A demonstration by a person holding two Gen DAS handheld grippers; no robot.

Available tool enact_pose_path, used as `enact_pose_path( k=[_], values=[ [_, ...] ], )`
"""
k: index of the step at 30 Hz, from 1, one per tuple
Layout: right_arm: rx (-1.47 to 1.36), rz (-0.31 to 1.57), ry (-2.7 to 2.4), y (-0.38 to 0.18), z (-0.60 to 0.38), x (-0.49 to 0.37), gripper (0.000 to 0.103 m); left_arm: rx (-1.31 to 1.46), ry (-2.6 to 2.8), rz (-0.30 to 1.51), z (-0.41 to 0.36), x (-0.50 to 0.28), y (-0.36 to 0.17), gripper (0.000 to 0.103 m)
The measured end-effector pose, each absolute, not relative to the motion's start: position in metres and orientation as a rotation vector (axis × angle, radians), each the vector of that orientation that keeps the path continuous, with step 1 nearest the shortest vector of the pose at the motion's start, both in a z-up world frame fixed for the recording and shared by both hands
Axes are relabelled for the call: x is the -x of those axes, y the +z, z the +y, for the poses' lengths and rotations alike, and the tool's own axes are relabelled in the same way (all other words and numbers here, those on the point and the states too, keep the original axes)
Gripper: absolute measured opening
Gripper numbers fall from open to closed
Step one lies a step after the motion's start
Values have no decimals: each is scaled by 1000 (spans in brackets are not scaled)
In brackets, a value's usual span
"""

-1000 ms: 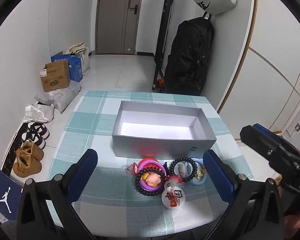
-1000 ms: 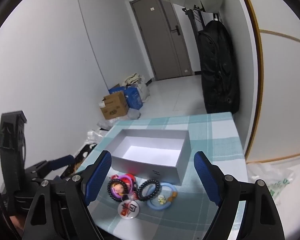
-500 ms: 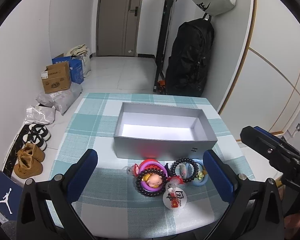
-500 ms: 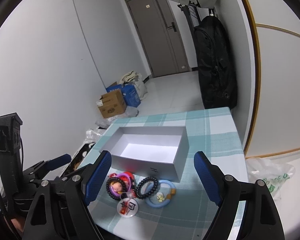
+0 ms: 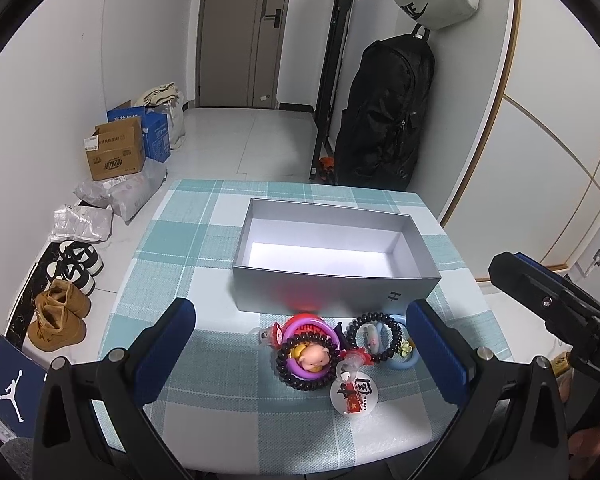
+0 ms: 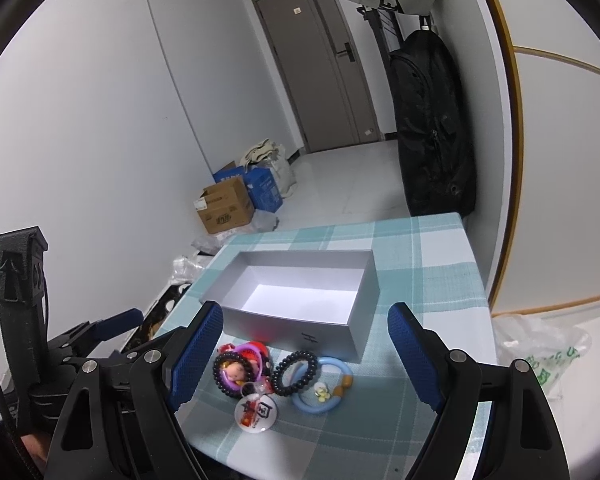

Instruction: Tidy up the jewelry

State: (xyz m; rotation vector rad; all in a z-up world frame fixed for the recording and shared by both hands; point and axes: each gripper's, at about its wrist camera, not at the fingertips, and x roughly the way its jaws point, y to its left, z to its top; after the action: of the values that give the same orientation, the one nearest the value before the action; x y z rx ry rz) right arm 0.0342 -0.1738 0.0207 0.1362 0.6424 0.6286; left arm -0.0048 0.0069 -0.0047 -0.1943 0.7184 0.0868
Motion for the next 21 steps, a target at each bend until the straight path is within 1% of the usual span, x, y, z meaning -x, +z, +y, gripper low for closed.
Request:
enact_pose_path(
  k=[16, 21],
  values=[
    [-130, 676, 607, 18, -176, -37, 85, 241, 25, 790, 16, 0, -15, 102],
    [-118, 695, 604, 17, -174, -38, 85, 287, 47, 874, 32, -8, -31, 102]
  ],
)
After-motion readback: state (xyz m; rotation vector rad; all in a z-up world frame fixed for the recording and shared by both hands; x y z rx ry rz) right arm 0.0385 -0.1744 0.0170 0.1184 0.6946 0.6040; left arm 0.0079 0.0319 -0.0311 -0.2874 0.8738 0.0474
